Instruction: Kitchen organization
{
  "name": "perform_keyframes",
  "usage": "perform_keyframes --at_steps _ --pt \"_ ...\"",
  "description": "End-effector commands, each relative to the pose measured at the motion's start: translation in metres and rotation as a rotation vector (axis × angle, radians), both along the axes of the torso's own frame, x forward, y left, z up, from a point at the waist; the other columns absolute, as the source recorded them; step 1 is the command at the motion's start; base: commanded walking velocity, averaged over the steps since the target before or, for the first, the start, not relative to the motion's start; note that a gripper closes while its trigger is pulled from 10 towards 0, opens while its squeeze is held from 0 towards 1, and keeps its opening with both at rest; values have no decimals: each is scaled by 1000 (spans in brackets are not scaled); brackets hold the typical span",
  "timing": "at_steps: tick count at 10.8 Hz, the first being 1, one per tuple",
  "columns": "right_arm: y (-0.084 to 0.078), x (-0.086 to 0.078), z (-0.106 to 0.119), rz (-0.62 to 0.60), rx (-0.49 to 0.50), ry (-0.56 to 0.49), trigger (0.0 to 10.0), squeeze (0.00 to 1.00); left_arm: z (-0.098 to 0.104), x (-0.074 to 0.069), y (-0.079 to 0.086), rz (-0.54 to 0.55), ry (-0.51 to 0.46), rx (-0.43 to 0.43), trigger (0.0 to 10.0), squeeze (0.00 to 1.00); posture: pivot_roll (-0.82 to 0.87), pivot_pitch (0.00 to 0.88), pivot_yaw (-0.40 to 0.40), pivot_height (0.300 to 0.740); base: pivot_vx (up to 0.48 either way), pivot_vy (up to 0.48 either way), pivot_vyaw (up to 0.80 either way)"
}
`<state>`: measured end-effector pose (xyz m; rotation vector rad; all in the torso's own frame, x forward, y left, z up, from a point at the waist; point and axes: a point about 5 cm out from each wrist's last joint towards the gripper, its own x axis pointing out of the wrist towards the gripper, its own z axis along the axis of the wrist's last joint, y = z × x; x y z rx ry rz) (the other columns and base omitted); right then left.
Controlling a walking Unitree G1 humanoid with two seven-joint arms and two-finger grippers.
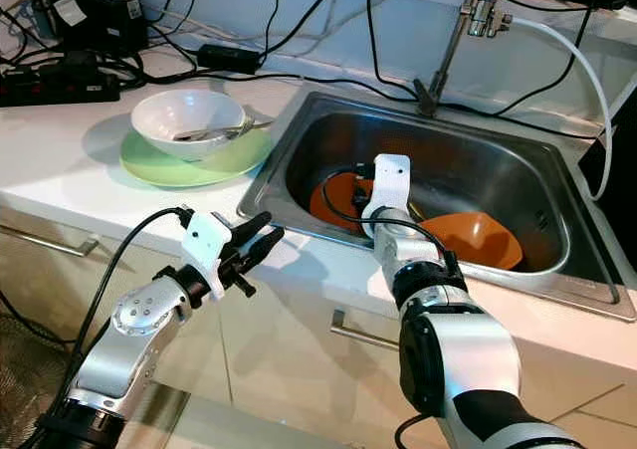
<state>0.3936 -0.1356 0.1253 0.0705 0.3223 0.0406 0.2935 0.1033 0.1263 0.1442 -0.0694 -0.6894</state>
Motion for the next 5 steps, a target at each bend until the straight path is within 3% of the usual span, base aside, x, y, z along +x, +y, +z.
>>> perform_keyframes --at_steps 1,2,4,5 --pt "2 3 10 8 6 -93 10000 0 16 4 4 53 -84 11 10000 0 289 29 -98 740 0 0 0" --pt "4 6 23 19 23 -186 10000 0 26 7 7 99 -140 18 10000 0 291 31 -98 740 0 0 0" --pt "9 8 52 46 102 -412 10000 0 64 15 11 173 -327 63 10000 0 278 35 -90 740 0 0 0" --pt "8 8 54 42 105 -432 10000 0 72 17 11 196 -368 71 10000 0 276 35 -90 740 0 0 0"
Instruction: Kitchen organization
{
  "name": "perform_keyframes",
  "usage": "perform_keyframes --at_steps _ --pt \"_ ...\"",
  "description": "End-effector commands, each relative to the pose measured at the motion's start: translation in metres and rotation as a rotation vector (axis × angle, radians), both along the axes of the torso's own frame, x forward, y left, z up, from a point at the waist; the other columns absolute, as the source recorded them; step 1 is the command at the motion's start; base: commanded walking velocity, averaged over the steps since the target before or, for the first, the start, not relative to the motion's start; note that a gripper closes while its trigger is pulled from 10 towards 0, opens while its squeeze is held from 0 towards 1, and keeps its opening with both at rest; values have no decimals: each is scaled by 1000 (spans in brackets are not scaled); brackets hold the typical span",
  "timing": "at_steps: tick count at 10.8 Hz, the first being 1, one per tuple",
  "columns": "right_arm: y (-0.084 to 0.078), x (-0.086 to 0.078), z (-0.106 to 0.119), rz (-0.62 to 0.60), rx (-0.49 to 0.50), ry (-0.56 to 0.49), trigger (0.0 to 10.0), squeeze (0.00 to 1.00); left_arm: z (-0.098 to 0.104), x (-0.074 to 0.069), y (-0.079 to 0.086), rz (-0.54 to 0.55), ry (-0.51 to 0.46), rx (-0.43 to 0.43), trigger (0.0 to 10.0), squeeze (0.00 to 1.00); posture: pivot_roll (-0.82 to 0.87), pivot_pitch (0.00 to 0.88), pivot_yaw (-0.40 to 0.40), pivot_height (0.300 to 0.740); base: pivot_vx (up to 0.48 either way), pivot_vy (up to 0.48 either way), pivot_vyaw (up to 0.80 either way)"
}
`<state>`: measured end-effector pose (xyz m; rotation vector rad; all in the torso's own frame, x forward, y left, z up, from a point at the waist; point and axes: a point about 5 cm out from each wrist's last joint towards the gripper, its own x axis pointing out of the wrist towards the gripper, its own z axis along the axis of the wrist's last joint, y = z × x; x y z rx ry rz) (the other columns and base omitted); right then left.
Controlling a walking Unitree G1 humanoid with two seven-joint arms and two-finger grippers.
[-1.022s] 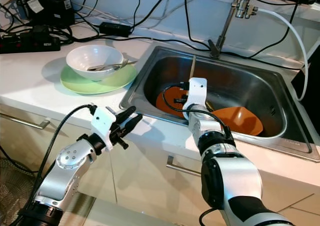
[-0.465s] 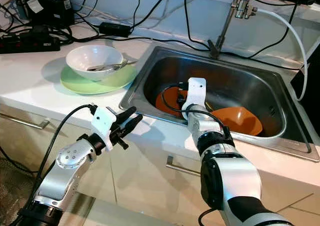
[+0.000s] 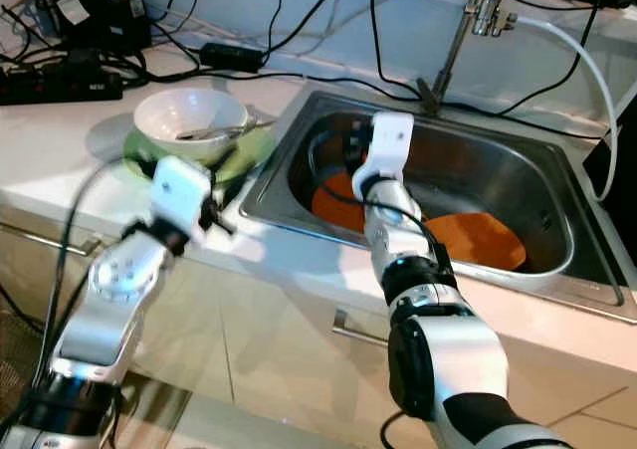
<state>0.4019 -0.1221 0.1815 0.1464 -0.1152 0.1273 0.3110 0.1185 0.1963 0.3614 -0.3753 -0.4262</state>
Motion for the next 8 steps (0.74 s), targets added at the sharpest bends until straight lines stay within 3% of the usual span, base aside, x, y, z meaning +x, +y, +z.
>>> perform_keyframes --at_steps 1,2,4,5,7,8 --pt "-9 -2 -3 -34 28 -15 10000 0 11 3 -1 31 -61 38 10000 0 268 34 -84 740 0 0 0" --pt "-11 -3 -5 -43 32 -18 10000 0 15 8 -1 57 -62 85 10000 0 266 32 -82 740 0 0 0" --pt "-14 -6 -9 -75 64 -21 10000 0 13 29 -1 148 -87 258 10000 0 260 28 -75 740 0 0 0" --pt "-15 -6 -10 -77 61 -22 10000 0 11 34 1 176 -76 266 10000 1000 252 27 -70 740 0 0 0" --pt "-18 -7 -11 -94 71 -20 10000 0 8 40 3 188 -36 238 10000 1000 254 25 -72 740 0 0 0" --pt "-18 -7 -12 -93 69 -16 10000 0 4 41 3 182 -23 262 10000 333 257 26 -73 740 0 0 0"
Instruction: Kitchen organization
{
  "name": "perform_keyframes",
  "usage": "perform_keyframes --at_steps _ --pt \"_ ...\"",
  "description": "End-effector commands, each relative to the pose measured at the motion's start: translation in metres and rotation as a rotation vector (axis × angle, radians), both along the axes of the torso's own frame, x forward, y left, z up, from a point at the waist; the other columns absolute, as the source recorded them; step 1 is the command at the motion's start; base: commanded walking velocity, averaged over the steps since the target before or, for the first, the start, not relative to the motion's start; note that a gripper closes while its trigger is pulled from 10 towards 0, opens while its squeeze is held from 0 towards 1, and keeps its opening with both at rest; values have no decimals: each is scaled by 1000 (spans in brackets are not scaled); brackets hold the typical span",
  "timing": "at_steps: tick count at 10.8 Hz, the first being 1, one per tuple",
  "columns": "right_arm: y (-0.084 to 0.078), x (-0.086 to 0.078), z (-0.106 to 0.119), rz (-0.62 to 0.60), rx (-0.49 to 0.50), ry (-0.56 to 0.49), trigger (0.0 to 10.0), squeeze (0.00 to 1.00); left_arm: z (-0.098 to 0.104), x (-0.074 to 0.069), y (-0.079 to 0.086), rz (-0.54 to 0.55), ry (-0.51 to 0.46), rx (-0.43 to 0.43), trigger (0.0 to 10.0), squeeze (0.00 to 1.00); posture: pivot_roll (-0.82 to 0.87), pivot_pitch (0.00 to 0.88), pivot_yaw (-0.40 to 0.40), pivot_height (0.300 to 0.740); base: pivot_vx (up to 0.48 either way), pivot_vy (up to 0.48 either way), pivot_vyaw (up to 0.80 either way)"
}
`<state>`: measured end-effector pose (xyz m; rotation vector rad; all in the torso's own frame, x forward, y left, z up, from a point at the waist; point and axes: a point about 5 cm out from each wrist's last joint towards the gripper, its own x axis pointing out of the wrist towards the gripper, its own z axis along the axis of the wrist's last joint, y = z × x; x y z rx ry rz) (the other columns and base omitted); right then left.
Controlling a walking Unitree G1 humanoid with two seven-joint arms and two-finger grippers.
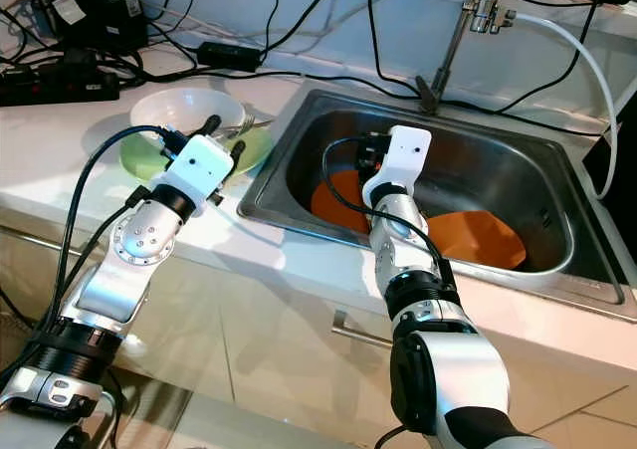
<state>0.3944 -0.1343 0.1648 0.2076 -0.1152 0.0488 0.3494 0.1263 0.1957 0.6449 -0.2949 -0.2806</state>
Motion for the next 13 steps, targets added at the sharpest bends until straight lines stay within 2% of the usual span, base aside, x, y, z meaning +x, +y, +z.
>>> perform_keyframes --at_steps 1,4,8,9,10,13 --pt "-4 0 4 -19 6 -25 10000 0 3 4 -4 -13 -3 19 10000 0 257 27 -73 740 0 0 0" --pt "-2 1 7 -15 17 -35 10000 0 2 13 -5 2 1 63 10000 0 261 21 -79 740 0 0 0" --pt "-2 0 7 -18 16 -35 10000 0 8 30 -14 -10 -8 99 10000 0 248 18 -73 740 0 0 0" --pt "-3 0 7 -22 18 -36 10000 0 9 31 -16 -14 -11 102 4784 0 247 17 -72 740 0 0 0" --pt "-3 0 7 -25 18 -36 10000 0 9 32 -17 -17 -14 102 0 0 248 18 -73 740 0 0 0" --pt "-1 1 7 -21 19 -29 10000 0 9 34 -18 -17 -16 102 0 0 252 20 -75 740 0 0 0"
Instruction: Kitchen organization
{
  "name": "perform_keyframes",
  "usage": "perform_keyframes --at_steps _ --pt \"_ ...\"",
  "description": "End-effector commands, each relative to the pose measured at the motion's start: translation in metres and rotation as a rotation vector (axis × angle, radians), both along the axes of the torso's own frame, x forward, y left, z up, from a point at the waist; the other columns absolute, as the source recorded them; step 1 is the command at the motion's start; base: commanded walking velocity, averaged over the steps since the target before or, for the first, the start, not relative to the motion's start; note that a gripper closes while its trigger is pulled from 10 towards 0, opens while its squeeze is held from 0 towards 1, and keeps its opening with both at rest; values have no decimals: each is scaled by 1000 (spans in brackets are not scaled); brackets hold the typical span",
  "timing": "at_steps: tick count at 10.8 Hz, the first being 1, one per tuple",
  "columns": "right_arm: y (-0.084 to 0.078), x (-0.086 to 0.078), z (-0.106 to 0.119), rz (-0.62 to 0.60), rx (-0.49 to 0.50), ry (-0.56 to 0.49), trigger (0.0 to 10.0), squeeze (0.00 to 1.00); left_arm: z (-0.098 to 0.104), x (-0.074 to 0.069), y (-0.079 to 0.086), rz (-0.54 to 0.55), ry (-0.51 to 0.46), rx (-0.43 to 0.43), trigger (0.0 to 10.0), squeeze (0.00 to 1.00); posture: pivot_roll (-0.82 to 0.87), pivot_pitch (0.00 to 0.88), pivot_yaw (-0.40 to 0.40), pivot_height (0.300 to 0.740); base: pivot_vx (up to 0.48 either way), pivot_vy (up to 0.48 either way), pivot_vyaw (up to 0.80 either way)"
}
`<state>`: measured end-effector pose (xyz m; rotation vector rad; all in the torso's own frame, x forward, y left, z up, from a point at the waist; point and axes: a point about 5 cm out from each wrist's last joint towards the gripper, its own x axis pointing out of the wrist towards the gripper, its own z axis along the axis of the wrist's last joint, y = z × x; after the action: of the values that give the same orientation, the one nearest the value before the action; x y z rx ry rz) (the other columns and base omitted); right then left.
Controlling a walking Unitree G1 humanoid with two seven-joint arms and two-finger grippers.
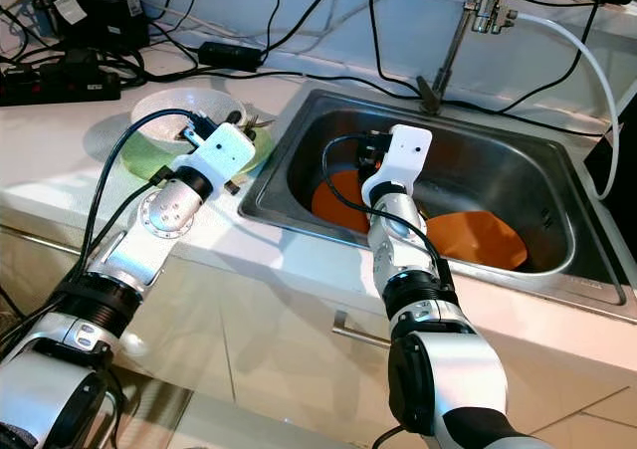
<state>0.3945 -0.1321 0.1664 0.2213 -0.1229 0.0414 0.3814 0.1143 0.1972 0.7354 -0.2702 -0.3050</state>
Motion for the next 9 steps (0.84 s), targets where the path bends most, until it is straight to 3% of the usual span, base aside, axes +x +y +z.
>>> perform_keyframes --at_steps 1,7,9 --pt "-4 1 5 -15 4 -21 10000 0 8 2 -5 -12 -31 9 0 0 253 20 -75 740 0 0 0" --pt "-5 1 4 -20 2 -10 10000 0 14 2 -3 9 -65 11 0 0 254 20 -77 740 0 0 0" --pt "-4 1 3 -19 2 -4 10000 0 29 -2 -4 15 -157 35 0 0 254 20 -77 740 0 0 0"
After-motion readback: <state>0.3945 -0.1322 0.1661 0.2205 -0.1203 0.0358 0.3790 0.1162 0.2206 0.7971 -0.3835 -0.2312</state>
